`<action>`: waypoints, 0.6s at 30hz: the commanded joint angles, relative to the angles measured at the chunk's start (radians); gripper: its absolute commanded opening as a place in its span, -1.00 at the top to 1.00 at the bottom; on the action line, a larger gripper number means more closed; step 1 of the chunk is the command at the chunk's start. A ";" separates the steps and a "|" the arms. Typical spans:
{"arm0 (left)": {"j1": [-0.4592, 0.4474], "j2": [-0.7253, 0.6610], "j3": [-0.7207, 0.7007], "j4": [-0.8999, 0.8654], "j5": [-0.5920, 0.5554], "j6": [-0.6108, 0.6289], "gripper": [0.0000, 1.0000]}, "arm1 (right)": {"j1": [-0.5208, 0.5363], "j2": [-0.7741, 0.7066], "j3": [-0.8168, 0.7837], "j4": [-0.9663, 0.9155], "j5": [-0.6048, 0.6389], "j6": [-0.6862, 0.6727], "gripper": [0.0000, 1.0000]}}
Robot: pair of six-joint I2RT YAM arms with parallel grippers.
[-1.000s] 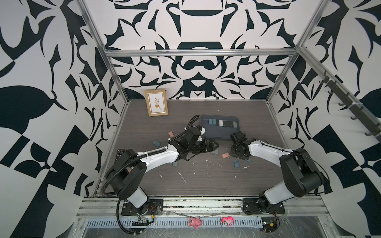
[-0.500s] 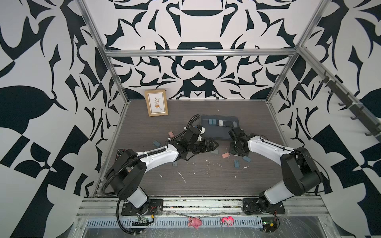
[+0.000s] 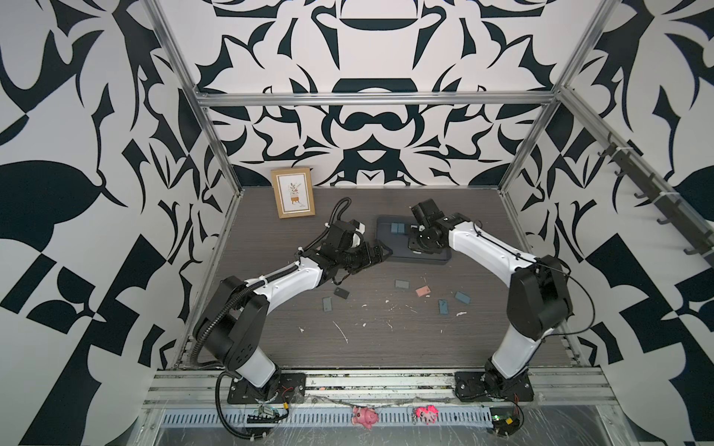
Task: Put the eraser in the storage box
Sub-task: Place the eraser in the storage box.
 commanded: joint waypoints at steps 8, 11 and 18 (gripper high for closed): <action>0.062 0.005 0.059 -0.047 0.064 0.038 -0.99 | 0.035 0.306 0.374 -0.034 -0.053 0.028 0.57; 0.071 0.020 0.071 -0.048 0.076 0.041 -0.98 | 0.035 0.374 0.458 -0.042 -0.056 0.029 0.57; 0.102 0.070 0.092 -0.041 0.111 0.050 -0.99 | 0.037 0.519 0.658 -0.080 -0.064 0.018 0.56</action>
